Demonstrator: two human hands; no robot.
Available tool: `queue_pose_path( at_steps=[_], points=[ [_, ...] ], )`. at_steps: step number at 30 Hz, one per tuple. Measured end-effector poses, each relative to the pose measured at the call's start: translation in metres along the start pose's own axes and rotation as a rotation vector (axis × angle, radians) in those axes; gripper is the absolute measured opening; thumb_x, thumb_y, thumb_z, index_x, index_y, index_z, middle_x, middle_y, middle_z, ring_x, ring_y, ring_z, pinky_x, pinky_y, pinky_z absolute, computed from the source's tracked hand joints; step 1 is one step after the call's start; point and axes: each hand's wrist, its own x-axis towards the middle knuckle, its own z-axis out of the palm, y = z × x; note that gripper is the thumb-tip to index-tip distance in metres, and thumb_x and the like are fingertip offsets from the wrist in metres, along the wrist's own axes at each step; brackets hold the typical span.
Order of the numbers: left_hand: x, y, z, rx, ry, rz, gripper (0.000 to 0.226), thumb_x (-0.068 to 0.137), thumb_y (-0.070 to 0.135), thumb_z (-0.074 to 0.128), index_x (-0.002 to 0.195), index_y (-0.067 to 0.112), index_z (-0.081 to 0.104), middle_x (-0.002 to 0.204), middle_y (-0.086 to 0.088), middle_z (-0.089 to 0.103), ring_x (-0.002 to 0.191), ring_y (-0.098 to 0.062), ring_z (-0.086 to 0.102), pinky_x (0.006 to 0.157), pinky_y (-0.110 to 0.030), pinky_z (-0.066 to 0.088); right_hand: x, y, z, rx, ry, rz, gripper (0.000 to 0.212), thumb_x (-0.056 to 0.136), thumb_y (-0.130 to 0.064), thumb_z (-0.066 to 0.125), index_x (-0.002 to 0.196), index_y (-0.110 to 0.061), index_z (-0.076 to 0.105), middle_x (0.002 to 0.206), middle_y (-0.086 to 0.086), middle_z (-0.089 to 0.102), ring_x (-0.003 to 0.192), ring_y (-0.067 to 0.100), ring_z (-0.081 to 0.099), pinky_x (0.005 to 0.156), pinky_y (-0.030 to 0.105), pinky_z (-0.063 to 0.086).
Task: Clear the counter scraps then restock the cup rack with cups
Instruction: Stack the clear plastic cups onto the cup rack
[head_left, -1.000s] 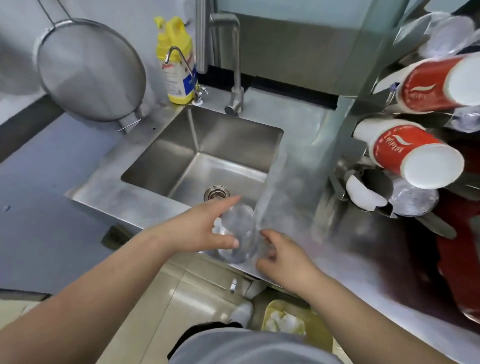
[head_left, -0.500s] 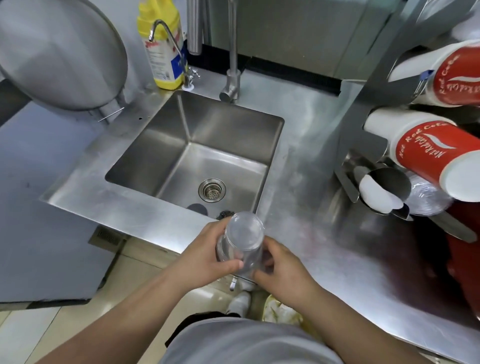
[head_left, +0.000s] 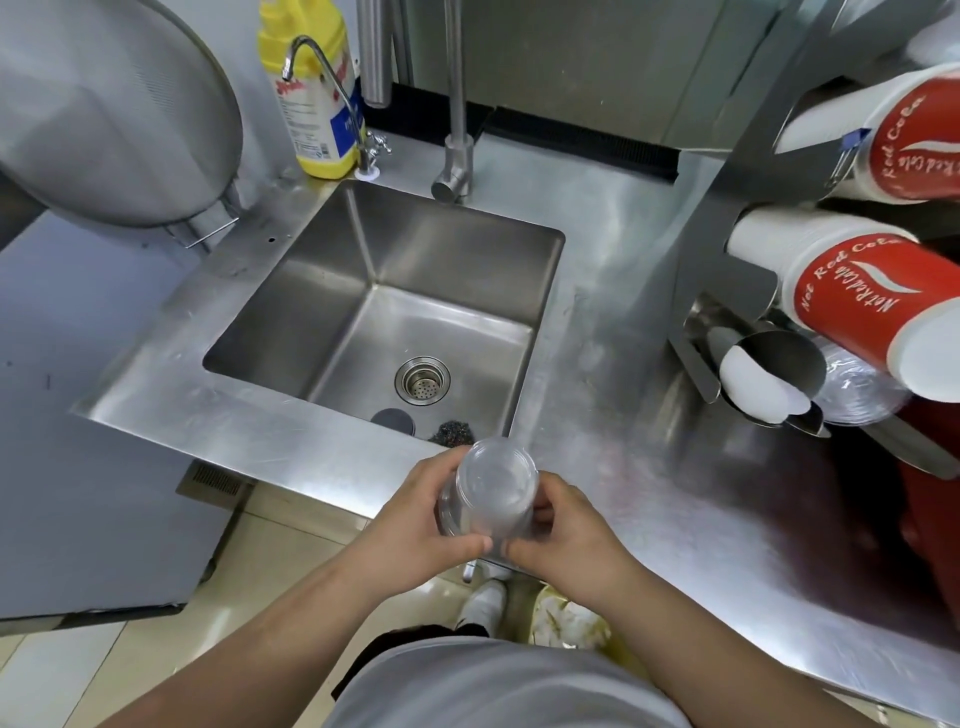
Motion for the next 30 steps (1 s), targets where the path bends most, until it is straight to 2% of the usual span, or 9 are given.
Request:
queue_pose_path(
  at_steps=[5,8,11,13,18,21,25,27,30],
  points=[
    [-0.001,0.003,0.001,-0.093,-0.012,-0.020,0.081,0.061,0.025,0.082,0.127,0.052,0.045,0.125,0.009,0.060,0.119,-0.012,0.059,0.098,-0.047,0.050,-0.008,-0.008,-0.008,0.189,-0.005,0.041,0.073,0.054,-0.032,0.085,0.121,-0.028,0.056,0.119,0.001,0.062,0.098,0.008,0.069,0.086,0.028,0.057],
    [-0.002,0.010,0.003,-0.124,-0.026,-0.024,0.076,0.064,0.018,0.081,0.119,0.058,0.048,0.116,0.012,0.066,0.111,-0.009,0.064,0.094,-0.037,0.053,-0.015,-0.010,-0.016,0.271,0.001,0.061,0.057,0.070,-0.003,0.080,0.119,-0.022,0.058,0.112,0.002,0.066,0.091,0.007,0.070,0.074,0.020,0.055],
    [-0.003,0.022,0.009,-0.118,-0.038,-0.003,0.074,0.069,0.009,0.081,0.116,0.057,0.050,0.110,0.013,0.068,0.105,-0.003,0.065,0.087,-0.023,0.052,-0.026,-0.008,-0.027,0.333,0.047,0.056,0.049,0.078,0.007,0.071,0.120,-0.018,0.060,0.109,-0.001,0.069,0.092,0.007,0.070,0.077,0.020,0.055],
    [-0.004,0.032,0.015,-0.088,-0.056,0.031,0.075,0.069,0.011,0.082,0.121,0.054,0.049,0.114,0.012,0.065,0.105,0.000,0.062,0.084,-0.015,0.048,-0.033,-0.003,-0.035,0.366,0.119,0.064,0.042,0.083,0.008,0.065,0.116,-0.018,0.063,0.109,-0.002,0.071,0.096,0.011,0.069,0.086,0.027,0.056],
    [-0.003,0.062,0.038,-0.027,-0.136,0.175,0.080,0.065,0.020,0.082,0.121,0.063,0.044,0.132,0.015,0.051,0.123,0.002,0.050,0.101,-0.018,0.041,-0.059,0.012,-0.059,0.420,0.311,0.104,0.037,0.081,0.001,0.058,0.102,-0.027,0.070,0.106,-0.002,0.072,0.105,0.022,0.066,0.096,0.049,0.052],
    [-0.001,0.084,0.057,0.031,-0.191,0.270,0.085,0.066,0.019,0.082,0.118,0.070,0.039,0.133,0.022,0.046,0.126,0.006,0.045,0.097,-0.007,0.036,-0.083,0.016,-0.076,0.458,0.425,0.113,0.033,0.086,0.003,0.059,0.098,-0.026,0.071,0.101,-0.005,0.074,0.100,0.017,0.068,0.095,0.047,0.054],
    [-0.001,0.116,0.085,0.100,-0.278,0.381,0.082,0.065,0.029,0.080,0.123,0.068,0.036,0.134,0.024,0.042,0.129,0.003,0.043,0.102,-0.011,0.035,-0.122,0.021,-0.099,0.487,0.555,0.111,0.038,0.087,0.003,0.059,0.094,-0.033,0.071,0.099,-0.008,0.073,0.095,0.015,0.069,0.092,0.048,0.055],
    [0.001,0.133,0.099,0.169,-0.321,0.452,0.082,0.065,0.036,0.077,0.126,0.066,0.033,0.134,0.029,0.038,0.128,0.009,0.038,0.101,-0.006,0.029,-0.142,0.023,-0.112,0.490,0.612,0.091,0.037,0.087,0.002,0.061,0.096,-0.033,0.070,0.103,-0.006,0.072,0.096,0.017,0.069,0.092,0.049,0.054],
    [0.004,0.160,0.121,0.228,-0.360,0.571,0.085,0.065,0.036,0.078,0.128,0.066,0.029,0.138,0.026,0.035,0.130,0.013,0.032,0.100,-0.001,0.026,-0.170,0.026,-0.132,0.497,0.691,0.035,0.034,0.087,-0.002,0.066,0.103,-0.031,0.069,0.108,-0.008,0.072,0.102,0.012,0.067,0.093,0.041,0.053]
  ],
)
